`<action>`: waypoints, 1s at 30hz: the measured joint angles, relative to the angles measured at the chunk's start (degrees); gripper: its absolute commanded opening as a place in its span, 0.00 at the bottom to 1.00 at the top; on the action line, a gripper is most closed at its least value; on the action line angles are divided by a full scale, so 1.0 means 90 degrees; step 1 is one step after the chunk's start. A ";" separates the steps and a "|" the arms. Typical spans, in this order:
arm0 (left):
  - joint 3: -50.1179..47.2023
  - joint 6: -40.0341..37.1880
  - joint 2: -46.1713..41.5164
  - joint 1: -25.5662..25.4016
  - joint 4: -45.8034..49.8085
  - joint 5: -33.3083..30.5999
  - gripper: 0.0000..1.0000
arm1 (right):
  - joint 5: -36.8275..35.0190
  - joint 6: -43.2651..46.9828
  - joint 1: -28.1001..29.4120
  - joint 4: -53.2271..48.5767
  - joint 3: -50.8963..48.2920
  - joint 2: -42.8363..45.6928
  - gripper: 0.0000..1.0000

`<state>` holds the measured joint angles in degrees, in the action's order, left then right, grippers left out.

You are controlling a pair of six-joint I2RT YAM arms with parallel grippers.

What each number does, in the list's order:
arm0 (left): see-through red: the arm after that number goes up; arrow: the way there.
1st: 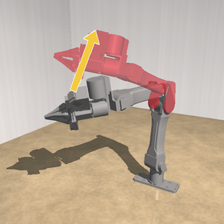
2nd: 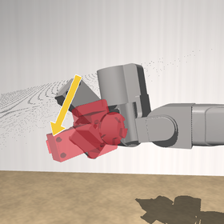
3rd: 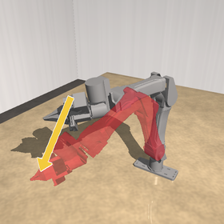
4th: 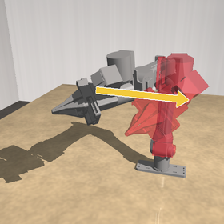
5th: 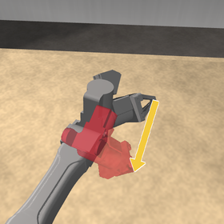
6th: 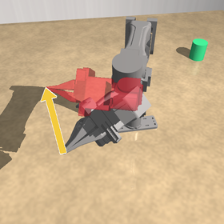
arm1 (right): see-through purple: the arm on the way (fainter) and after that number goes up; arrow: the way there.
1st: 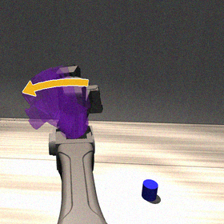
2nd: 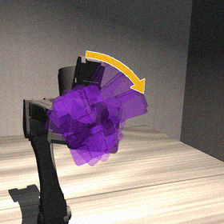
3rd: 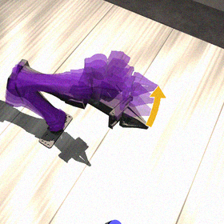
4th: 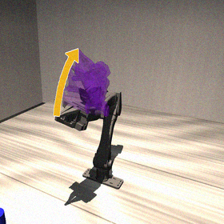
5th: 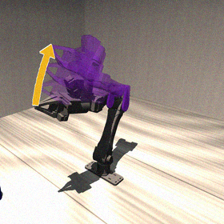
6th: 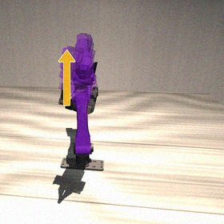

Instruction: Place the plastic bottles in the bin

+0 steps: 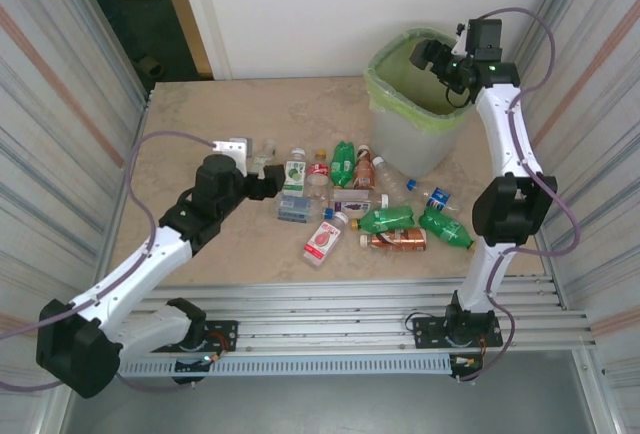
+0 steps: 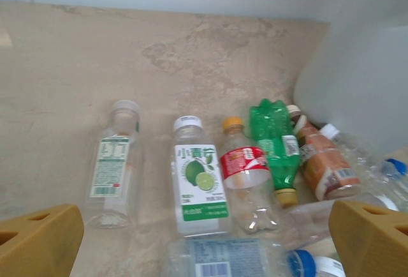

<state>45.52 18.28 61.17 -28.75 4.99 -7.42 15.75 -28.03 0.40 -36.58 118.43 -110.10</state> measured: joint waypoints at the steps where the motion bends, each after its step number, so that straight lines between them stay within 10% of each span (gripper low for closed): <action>1: 0.0068 0.0012 0.0109 0.0121 0.0070 0.0034 0.99 | -0.0056 0.0049 0.0000 -0.0109 0.0000 0.0138 0.95; 9: 0.0374 0.0063 0.0894 0.0850 0.0427 0.0423 0.99 | -0.0556 0.0500 0.0000 -0.0818 -0.0238 0.1537 0.98; 30: 0.2630 -0.1226 0.3502 0.1273 0.2055 0.0678 0.98 | -0.2373 0.0318 0.0117 -0.1156 -0.4964 0.5863 0.98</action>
<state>69.19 7.25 92.68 -17.30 23.49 -1.32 -5.61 -25.17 1.45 -46.98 73.76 -57.34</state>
